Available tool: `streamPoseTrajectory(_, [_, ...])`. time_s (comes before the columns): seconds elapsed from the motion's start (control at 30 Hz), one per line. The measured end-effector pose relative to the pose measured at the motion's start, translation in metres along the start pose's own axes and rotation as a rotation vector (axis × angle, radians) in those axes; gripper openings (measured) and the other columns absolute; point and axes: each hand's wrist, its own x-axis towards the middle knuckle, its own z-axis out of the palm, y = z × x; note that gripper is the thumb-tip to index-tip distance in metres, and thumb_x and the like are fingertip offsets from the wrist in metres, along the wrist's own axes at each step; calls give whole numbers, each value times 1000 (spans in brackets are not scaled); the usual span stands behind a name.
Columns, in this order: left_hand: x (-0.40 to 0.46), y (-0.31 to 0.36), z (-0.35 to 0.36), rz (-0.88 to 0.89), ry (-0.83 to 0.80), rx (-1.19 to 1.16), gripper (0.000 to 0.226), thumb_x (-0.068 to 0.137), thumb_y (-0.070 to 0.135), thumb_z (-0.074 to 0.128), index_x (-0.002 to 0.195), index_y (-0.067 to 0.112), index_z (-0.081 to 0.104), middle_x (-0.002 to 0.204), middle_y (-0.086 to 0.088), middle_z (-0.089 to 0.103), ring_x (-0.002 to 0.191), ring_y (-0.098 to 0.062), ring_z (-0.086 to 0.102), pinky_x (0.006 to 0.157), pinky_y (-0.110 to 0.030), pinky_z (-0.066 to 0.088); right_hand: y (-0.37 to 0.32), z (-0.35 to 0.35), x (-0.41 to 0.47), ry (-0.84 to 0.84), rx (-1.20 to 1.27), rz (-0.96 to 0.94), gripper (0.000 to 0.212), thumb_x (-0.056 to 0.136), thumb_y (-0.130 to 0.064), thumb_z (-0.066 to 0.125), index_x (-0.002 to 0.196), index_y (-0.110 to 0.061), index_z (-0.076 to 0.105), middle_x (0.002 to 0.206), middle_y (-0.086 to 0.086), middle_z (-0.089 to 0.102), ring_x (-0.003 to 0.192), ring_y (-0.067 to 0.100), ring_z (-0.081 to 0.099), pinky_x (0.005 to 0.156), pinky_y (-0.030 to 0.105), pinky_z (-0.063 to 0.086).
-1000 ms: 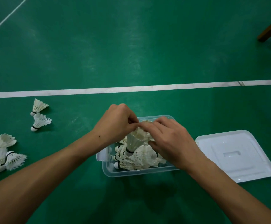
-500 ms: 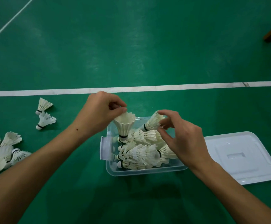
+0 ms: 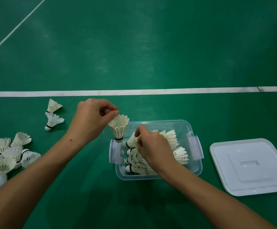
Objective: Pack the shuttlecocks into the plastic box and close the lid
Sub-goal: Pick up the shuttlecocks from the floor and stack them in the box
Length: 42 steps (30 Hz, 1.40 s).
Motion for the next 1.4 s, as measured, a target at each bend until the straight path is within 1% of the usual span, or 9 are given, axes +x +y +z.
streamPoseTrajectory(0.1, [-2,-1,1,11,-12,-8,3,90,23,81,92,22,82,74,15,74,70,4,68,66,-13,53,9,6,2,-63,58,35,34,91,-7,67,108,-24,43,81,4,74,67,28,66,59,44,59])
streamPoseTrajectory(0.27, [-2,-3,8,36,-36,15,4,89,22,81,92,20,83,73,16,73,68,5,67,67,-8,51,2,18,5,-150,207,56,33,90,-6,72,107,-22,48,92,1,77,79,20,71,69,41,61])
streamPoseTrajectory(0.47, [-6,-10,23,48,-92,54,5,89,21,80,93,18,83,76,9,76,70,-3,70,74,-35,62,13,5,18,-352,511,249,35,88,-12,84,102,-23,54,103,0,79,91,8,74,80,30,63])
streamPoseTrajectory(0.63, [7,-7,27,59,-113,96,11,89,23,81,98,16,82,74,9,75,70,-4,69,73,-29,59,20,-25,11,-252,772,318,34,84,-7,86,99,-21,59,100,0,79,92,10,77,77,41,66])
streamPoseTrajectory(0.73, [20,-1,28,84,-134,121,13,87,23,81,98,16,81,74,9,75,70,-8,68,75,-31,57,22,-53,5,-99,825,250,34,85,-7,85,107,-18,62,105,-2,78,98,8,76,85,35,65])
streamPoseTrajectory(0.93, [38,21,40,141,-196,145,24,86,24,84,106,13,78,75,5,77,73,-8,70,76,-31,58,10,-73,6,41,575,-100,45,84,-13,86,122,-16,61,120,-10,72,114,2,67,92,26,57])
streamPoseTrajectory(1.1, [41,26,48,111,-233,93,23,87,32,83,100,14,78,73,7,77,74,-7,71,77,-32,58,11,-49,6,92,364,-144,38,86,-15,85,114,-19,60,102,-9,75,93,7,71,77,38,61])
streamPoseTrajectory(1.27, [31,17,46,85,-146,67,21,95,37,73,91,18,79,73,12,73,68,-3,69,69,-31,60,13,-32,-4,290,173,-74,27,87,-32,80,104,-24,60,89,-11,80,77,13,77,58,37,59])
streamPoseTrajectory(1.4, [23,6,43,64,-142,56,18,95,35,73,91,18,79,74,14,73,67,-2,69,69,-34,62,10,2,-3,203,-20,-35,24,94,-30,69,101,-29,46,70,-3,74,56,22,69,51,34,53])
